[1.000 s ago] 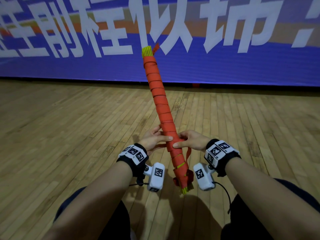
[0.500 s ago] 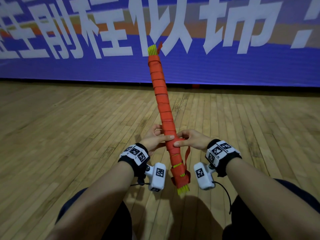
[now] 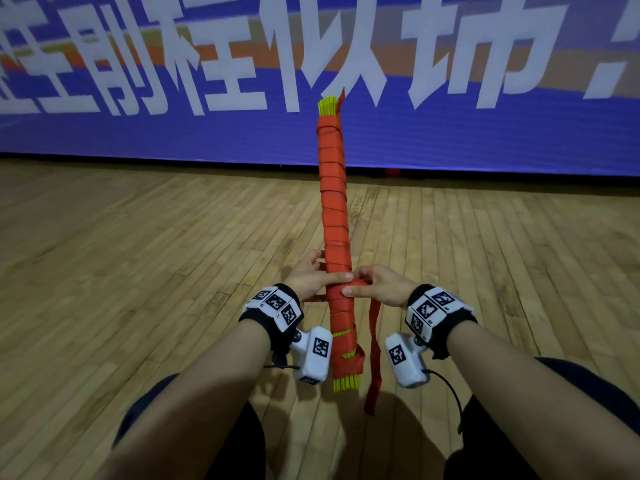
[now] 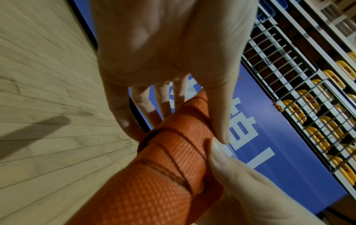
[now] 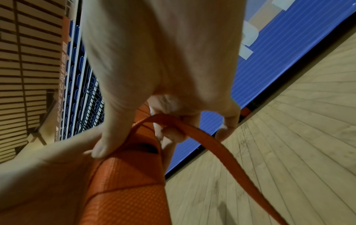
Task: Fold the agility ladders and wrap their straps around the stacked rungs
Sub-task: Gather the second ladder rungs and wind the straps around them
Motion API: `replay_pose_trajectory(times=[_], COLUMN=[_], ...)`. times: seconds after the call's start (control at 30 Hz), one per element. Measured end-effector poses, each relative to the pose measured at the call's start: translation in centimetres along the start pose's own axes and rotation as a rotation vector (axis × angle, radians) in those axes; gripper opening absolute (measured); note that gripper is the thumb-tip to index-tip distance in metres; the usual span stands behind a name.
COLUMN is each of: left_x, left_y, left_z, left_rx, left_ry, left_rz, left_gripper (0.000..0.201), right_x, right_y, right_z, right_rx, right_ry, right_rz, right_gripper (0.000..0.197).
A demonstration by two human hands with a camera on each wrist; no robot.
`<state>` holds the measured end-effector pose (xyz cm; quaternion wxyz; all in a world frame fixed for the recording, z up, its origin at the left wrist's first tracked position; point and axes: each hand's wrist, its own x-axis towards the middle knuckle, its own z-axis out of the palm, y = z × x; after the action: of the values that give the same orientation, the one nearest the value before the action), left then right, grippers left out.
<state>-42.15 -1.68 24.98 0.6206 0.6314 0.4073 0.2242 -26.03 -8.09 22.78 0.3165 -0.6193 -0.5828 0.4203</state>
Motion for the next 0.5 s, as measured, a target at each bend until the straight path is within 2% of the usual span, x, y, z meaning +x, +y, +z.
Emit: replay_pose_trajectory(times=[0.07,0.23,0.5], left_x=[0.07,0.05,-0.26], left_y=[-0.16,-0.1,-0.13], left_z=[0.16,0.11,-0.07], left_rx=[0.002,-0.068,-0.09], left_ry=[0.021,0.055,-0.015], left_rz=[-0.001,0.008,-0.012], left_gripper=[0.064,0.051,0.044], right_x=[0.1,0.03,0.35], right_y=[0.13,0.6,0.94], right_z=[0.03,-0.8,-0.58], right_rx=[-0.004,0.035,0.03], right_ry=[0.023,0.046,0.006], right_rz=[-0.002,-0.004,0.091], right_gripper=[0.021,0.03,0.04])
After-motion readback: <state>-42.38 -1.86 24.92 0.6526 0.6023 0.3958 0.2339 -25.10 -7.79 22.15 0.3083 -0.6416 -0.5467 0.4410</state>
